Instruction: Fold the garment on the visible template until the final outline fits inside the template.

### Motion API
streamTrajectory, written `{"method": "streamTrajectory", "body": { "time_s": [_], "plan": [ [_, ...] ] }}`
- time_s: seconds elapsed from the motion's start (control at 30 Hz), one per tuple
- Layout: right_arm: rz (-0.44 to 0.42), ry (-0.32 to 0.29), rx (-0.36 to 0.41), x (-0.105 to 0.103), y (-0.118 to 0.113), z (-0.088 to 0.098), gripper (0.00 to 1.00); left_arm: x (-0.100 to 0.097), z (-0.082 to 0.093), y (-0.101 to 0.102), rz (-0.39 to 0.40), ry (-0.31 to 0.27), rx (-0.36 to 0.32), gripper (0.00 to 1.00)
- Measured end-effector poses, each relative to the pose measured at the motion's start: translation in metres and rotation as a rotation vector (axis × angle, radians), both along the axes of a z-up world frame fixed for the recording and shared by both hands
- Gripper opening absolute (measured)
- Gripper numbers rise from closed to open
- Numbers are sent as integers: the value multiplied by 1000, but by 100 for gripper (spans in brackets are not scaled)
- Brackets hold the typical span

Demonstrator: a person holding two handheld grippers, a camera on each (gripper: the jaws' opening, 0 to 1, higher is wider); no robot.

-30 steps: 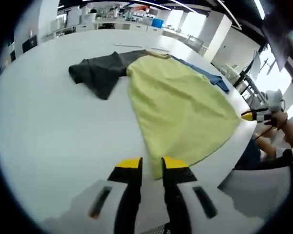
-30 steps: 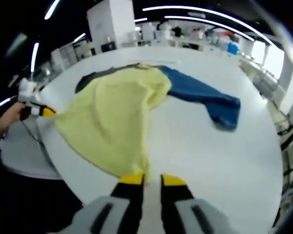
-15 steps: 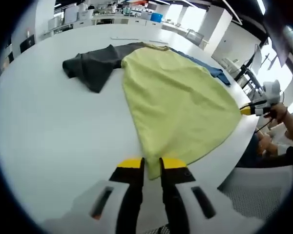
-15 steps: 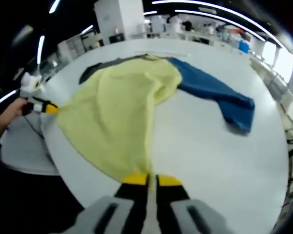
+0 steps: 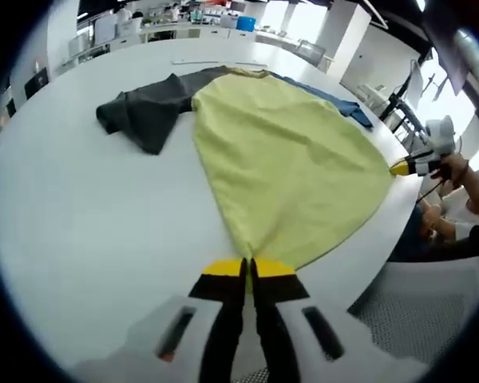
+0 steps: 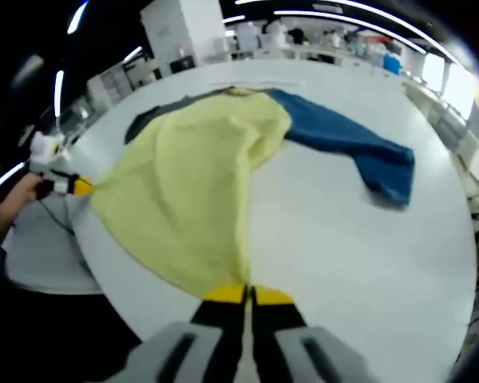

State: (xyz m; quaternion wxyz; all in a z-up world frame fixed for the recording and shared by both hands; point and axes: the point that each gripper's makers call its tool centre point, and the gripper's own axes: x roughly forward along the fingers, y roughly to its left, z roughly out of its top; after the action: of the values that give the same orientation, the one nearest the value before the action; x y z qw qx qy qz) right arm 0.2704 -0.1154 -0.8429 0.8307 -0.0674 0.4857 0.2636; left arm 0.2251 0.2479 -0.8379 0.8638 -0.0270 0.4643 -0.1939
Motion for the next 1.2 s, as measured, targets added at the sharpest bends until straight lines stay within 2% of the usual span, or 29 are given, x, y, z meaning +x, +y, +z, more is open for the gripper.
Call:
{"method": "streamTrajectory", "body": {
  "time_s": [0.3,0.47,0.6,0.77,0.87,0.93,1.2],
  "plan": [
    [-72,-33,44,-9,2,18,0,-4,13,6,3,-24,-24,0],
    [-93,-45,53,-13,3,23,0,-6,14,9,-4,-21,-25,0],
    [-98,-76,39,-13,3,32,0,-7,17,7,-13,-17,-27,0],
    [-107,-146,10,-12,6,49,0,-12,15,3,-61,-4,13,0],
    [-72,-175,-30,-18,13,55,0,-13,13,4,-75,-3,35,0],
    [-60,-140,-44,-25,15,48,0,-13,12,5,-76,-1,41,0],
    [-83,-84,-47,-31,9,20,0,-17,5,9,-67,17,34,0]
  ]
}}
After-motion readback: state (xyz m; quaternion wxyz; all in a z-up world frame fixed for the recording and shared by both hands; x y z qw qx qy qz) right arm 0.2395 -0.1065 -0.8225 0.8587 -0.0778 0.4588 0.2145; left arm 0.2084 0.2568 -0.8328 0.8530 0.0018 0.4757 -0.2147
